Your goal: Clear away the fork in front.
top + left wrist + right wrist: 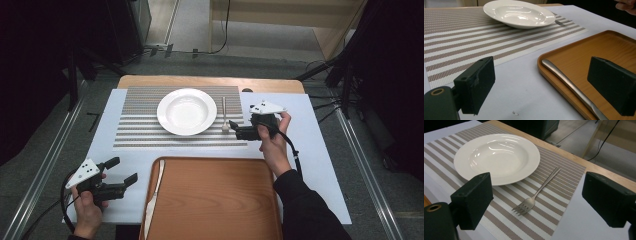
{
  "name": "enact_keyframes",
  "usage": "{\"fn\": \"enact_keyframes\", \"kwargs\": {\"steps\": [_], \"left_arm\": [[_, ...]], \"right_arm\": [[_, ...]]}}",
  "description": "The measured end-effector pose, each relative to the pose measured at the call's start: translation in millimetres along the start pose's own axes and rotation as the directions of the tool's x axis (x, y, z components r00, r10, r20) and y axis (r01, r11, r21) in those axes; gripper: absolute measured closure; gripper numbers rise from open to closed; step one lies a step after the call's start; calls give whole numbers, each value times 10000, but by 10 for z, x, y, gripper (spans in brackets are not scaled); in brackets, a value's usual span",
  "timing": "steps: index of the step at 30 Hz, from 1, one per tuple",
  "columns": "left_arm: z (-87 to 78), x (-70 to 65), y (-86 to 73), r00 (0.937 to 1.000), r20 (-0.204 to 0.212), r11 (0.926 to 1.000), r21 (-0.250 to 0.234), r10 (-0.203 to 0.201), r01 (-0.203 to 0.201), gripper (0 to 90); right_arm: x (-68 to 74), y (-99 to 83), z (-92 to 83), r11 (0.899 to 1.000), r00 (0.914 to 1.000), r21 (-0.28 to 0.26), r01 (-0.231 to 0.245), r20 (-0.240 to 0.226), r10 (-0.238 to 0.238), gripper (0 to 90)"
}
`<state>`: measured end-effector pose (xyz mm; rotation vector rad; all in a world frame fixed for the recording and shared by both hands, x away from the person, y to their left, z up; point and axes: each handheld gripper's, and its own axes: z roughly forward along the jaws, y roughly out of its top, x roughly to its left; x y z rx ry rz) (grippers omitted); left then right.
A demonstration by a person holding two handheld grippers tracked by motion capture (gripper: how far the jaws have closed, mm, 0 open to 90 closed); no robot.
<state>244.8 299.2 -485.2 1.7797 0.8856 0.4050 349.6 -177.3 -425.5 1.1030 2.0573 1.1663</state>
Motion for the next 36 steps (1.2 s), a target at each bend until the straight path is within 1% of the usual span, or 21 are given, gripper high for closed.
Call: {"fn": "enact_keyframes", "kwargs": {"steps": [3, 8, 11, 15, 20, 21, 24, 26, 27, 31, 32, 33, 35, 36], "left_arm": [[-1, 1, 0, 10000, -2, 10000, 0, 5, -5, 69], [4, 4, -1, 10000, -51, 10000, 6, -45, 45, 69], [4, 5, -1, 10000, -35, 10000, 16, -42, 42, 69], [4, 6, -2, 10000, -44, 10000, 20, -45, 45, 69], [4, 7, -2, 10000, -30, 10000, 28, -54, 54, 69], [4, 6, -2, 10000, -41, 10000, 23, -43, 43, 69], [3, 6, -2, 10000, -19, 10000, 27, -43, 43, 70], [3, 7, -2, 10000, -26, 10000, 33, -43, 43, 69], [4, 8, -3, 10000, -24, 10000, 35, -47, 47, 69], [2, 8, -3, 10000, -8, 10000, 35, -47, 47, 69], [1, 8, -3, 10000, -11, 10000, 29, -48, 48, 70], [0, 9, -3, 10000, -9, 10000, 35, -38, 38, 69], [0, 9, -3, 10000, -14, 10000, 32, -39, 39, 69], [1, 9, -3, 10000, -10, 10000, 34, -43, 43, 69]], "right_arm": [[8, 20, 58, 9999, 10000, 170, -26, 9, 26, 91], [0, 52, 175, 9983, 9996, 517, -262, 154, 255, 91], [-4, 73, 236, 9973, 9993, 675, -286, 255, 269, 91], [-8, 99, 339, 9936, 9990, 1050, -423, 170, 408, 91], [-18, 125, 459, 9868, 9978, 1490, -628, 290, 591, 91], [-22, 132, 487, 9842, 9966, 1590, -781, 385, 728, 91], [-52, 141, 545, 9788, 9939, 1741, -1083, 384, 1031, 91], [-75, 148, 583, 9724, 9904, 1887, -1370, 450, 1307, 91], [-91, 151, 600, 9689, 9882, 1947, -1527, 392, 1479, 91], [-164, 147, 665, 9496, 9731, 2138, -2294, 290, 2286, 91], [-174, 145, 681, 9471, 9715, 2181, -2356, 278, 2352, 91], [-184, 141, 702, 9468, 9730, 2264, -2286, 224, 2295, 91], [-196, 132, 728, 9458, 9727, 2305, -2289, 158, 2316, 91], [-203, 127, 736, 9437, 9705, 2310, -2366, 103, 2408, 91]]}}
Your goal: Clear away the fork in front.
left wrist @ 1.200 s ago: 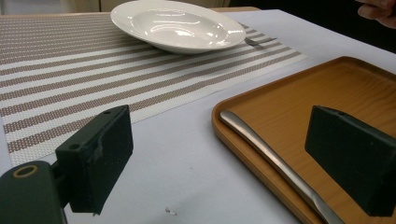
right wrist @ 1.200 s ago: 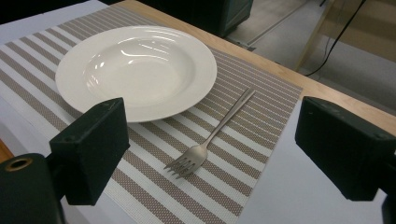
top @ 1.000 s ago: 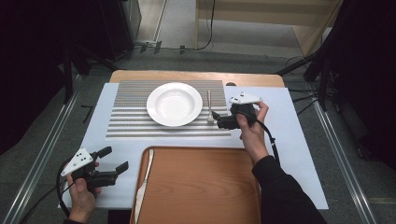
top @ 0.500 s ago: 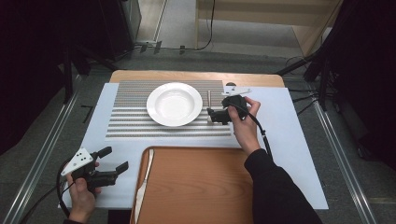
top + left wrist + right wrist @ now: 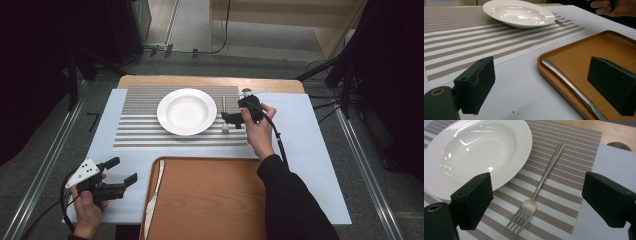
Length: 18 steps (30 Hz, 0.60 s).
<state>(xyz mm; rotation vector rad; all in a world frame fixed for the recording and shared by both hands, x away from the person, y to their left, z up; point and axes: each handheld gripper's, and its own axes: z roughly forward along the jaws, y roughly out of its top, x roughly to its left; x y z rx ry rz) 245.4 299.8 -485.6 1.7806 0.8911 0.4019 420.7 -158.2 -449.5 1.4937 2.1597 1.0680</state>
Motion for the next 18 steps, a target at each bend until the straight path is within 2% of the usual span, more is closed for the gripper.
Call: {"fn": "enact_keyframes", "kwargs": {"steps": [4, 7, 10, 14, 18], "left_arm": [[2, 1, -1, 10000, 4, 10000, 21, -18, 18, 69], [5, -1, 0, 10000, -8, 10000, 11, -22, 22, 69], [6, 0, 0, 10000, 0, 10000, 15, 8, -8, 69], [3, -1, 0, 10000, -19, 10000, -6, -2, 2, 69], [3, 0, -1, 10000, -10, 10000, -11, -27, 27, 69]], "right_arm": [[-29, -7, 50, 9996, 9998, 174, -203, -65, 204, 91], [-55, -14, 107, 9986, 9994, 411, -332, 120, 327, 92], [-72, -7, 163, 9964, 9980, 668, -516, 398, 490, 136], [-50, 4, 235, 9948, 9987, 911, -459, 281, 435, 258], [-1, 22, 315, 9918, 9977, 1224, -377, 612, 304, 380]]}}
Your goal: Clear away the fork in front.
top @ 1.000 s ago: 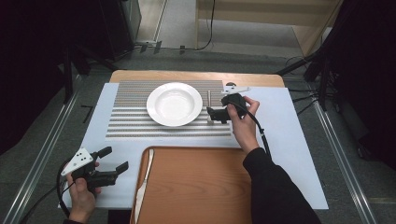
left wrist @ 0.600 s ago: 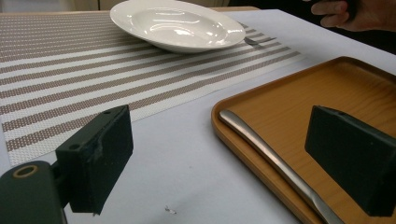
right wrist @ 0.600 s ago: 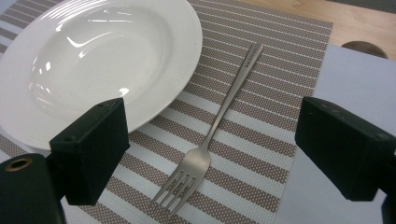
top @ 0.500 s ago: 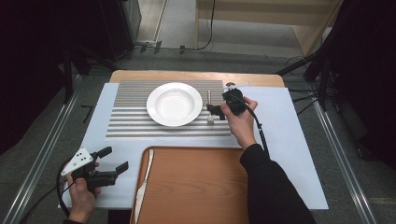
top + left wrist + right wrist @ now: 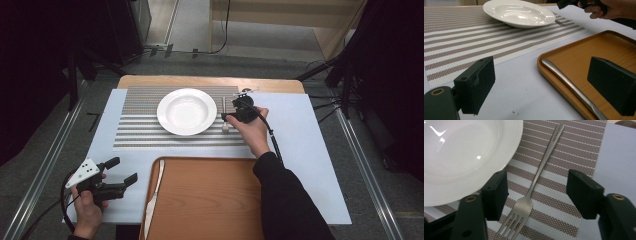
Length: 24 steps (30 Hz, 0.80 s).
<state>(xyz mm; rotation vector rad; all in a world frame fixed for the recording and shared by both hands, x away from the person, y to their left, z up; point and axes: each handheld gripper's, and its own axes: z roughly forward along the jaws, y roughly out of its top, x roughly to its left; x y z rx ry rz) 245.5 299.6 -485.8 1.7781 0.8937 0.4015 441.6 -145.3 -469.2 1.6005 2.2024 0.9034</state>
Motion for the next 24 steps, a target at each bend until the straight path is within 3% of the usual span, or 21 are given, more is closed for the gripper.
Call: {"fn": "enact_keyframes", "kwargs": {"steps": [3, 6, 11, 13, 18, 24], "left_arm": [[1, 1, -1, 10000, 7, 10000, 18, 5, -5, 70], [3, 0, -1, 10000, 28, 10000, 25, 1, -1, 69], [1, 5, -2, 10000, 47, 10000, 35, -18, 18, 70], [0, 5, -3, 10000, 57, 10000, 33, -23, 23, 69], [4, 2, -3, 10000, 80, 10000, 59, -15, 14, 69], [7, 2, -4, 9999, 101, 10000, 81, -1, 1, 70]], "right_arm": [[40, 20, 61, 9999, 9988, 136, 8, 495, -15, 470], [70, 35, 120, 9995, 9975, 300, 27, 703, -48, 533], [65, 67, 184, 9989, 9987, 454, -146, 484, 124, 654], [62, 80, 203, 9984, 9992, 508, -241, 336, 224, 679], [91, 109, 254, 9980, 9965, 585, -257, 804, 210, 713], [101, 109, 311, 9966, 9960, 714, -416, 818, 357, 740]]}}
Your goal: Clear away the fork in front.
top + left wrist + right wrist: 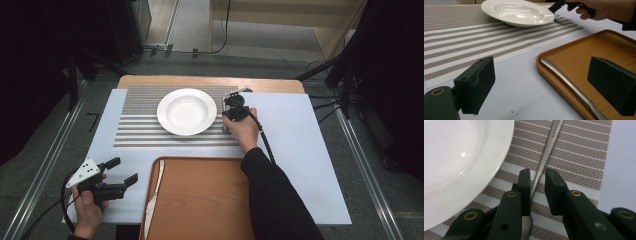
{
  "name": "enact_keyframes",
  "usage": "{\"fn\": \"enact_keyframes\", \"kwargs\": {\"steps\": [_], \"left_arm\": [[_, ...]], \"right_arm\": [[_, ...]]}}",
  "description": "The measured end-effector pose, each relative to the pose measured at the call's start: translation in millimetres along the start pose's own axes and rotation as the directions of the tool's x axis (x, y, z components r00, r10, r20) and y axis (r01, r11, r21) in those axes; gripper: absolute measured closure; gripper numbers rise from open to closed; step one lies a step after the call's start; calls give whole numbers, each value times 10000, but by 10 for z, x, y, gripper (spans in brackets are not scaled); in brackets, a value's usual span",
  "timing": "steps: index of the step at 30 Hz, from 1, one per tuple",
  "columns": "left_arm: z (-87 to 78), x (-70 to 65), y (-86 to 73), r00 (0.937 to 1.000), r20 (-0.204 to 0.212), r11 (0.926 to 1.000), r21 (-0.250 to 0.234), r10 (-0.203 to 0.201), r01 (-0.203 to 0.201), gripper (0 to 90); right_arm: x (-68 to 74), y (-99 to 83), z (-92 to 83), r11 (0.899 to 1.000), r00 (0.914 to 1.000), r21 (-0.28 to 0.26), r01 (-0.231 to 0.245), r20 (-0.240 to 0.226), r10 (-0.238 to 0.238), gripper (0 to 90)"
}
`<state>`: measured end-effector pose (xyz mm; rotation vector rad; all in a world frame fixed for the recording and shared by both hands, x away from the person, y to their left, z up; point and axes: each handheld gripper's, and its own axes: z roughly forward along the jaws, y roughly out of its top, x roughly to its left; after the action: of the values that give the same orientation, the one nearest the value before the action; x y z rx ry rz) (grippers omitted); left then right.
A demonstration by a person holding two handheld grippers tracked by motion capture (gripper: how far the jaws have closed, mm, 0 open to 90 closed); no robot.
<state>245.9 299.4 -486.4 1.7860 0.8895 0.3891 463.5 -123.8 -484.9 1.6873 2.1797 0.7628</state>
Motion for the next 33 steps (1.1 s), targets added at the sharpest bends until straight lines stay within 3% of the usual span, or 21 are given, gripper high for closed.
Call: {"fn": "enact_keyframes", "kwargs": {"steps": [8, 14, 24, 33], "left_arm": [[9, -2, -2, 10000, 8, 10000, 50, 23, -23, 70], [11, -5, -3, 10000, -4, 10000, 59, 16, -16, 70], [9, -6, -5, 10000, -3, 10000, 25, 29, -29, 70], [11, -9, -4, 10000, -1, 10000, 64, 35, -35, 70]], "right_arm": [[-27, -13, 56, 9999, 9999, 33, -136, 56, 136, 781], [-41, -15, 70, 9999, 9996, 23, -146, -226, 147, 779], [-27, -26, 99, 9999, 9997, 146, 21, -257, -17, 811], [-176, -81, 48, 9998, 9999, 199, 0, -126, 2, 832]]}}
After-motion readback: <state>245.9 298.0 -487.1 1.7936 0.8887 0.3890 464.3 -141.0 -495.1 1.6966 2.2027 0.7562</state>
